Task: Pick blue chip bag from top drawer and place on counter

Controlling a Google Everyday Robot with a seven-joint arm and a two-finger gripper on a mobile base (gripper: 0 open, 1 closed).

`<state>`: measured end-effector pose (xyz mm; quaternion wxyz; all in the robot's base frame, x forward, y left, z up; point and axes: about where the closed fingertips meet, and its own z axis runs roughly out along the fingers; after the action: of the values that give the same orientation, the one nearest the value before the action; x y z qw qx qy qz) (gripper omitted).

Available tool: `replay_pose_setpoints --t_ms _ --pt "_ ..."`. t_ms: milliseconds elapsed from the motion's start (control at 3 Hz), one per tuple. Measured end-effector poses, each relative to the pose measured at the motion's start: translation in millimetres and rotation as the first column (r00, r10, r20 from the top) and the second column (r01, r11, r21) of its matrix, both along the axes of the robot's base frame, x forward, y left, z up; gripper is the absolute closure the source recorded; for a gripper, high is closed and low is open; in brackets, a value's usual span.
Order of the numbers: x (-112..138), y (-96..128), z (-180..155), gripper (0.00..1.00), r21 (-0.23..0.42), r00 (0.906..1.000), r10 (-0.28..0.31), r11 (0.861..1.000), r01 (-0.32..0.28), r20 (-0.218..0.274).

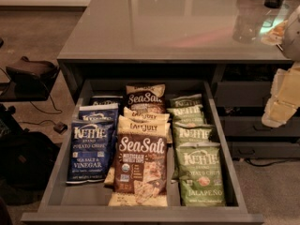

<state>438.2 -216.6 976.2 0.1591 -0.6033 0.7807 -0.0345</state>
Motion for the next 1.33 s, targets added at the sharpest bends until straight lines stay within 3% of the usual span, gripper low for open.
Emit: replay_pose_setpoints --t_ms 667,1000,1333 --pt "1 6 -1 0.0 0.009 0.9998 0.019 1.0 -0.019 0.005" --pt "14 34 -34 0.0 0.086 0.9923 0.12 0.989 -0.117 -0.031" --pt "47 73 -70 0.0 0.186 0.9785 0.204 0.963 -0.196 -0.028"
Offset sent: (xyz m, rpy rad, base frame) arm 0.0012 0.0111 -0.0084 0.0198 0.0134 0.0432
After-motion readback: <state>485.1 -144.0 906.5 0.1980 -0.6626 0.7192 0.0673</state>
